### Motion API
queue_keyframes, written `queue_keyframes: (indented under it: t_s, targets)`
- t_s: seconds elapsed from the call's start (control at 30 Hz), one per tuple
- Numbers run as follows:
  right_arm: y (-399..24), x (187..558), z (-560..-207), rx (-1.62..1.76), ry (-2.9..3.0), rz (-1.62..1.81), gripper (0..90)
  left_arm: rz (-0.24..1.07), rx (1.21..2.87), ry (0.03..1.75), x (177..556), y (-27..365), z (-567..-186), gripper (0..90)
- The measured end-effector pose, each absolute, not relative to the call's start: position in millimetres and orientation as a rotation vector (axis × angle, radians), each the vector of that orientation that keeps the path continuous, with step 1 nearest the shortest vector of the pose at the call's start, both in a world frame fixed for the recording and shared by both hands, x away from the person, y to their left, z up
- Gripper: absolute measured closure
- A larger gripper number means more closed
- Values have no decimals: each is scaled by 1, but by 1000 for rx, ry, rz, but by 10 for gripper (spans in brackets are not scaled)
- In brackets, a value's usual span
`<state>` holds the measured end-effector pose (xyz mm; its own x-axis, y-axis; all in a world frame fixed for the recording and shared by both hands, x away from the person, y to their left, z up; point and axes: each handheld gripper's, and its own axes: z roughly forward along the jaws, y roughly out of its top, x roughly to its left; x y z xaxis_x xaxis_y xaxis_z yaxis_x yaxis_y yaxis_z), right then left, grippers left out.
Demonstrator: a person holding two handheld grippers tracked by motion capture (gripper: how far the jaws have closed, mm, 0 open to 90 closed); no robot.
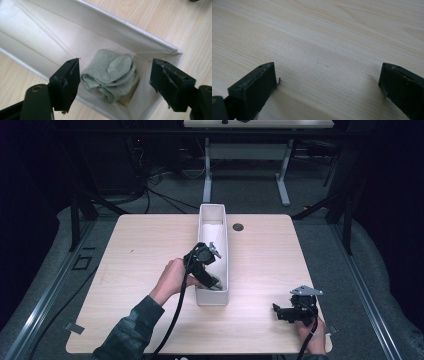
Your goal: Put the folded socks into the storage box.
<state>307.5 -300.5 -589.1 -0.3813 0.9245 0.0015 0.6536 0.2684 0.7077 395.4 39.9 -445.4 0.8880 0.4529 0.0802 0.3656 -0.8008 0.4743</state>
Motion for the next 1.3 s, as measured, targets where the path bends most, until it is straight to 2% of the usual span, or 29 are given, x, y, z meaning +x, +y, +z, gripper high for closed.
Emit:
queue_keyframes:
  t_s: [0.13,0.7,1.0,1.3]
  targets:
    - [-300,308,-589,1427,2131,885,8,283,2576,611,392,47,-439,176]
    - [-300,308,-589,1427,2130,886,8,334,2484,647,376,87,-419,143]
    - [-300,308,-589,1427,2131,885,8,373,2455,691,363,115,-422,116]
    - [-300,308,-589,1428,2129,885,7,399,2421,768,350,147,-441,81]
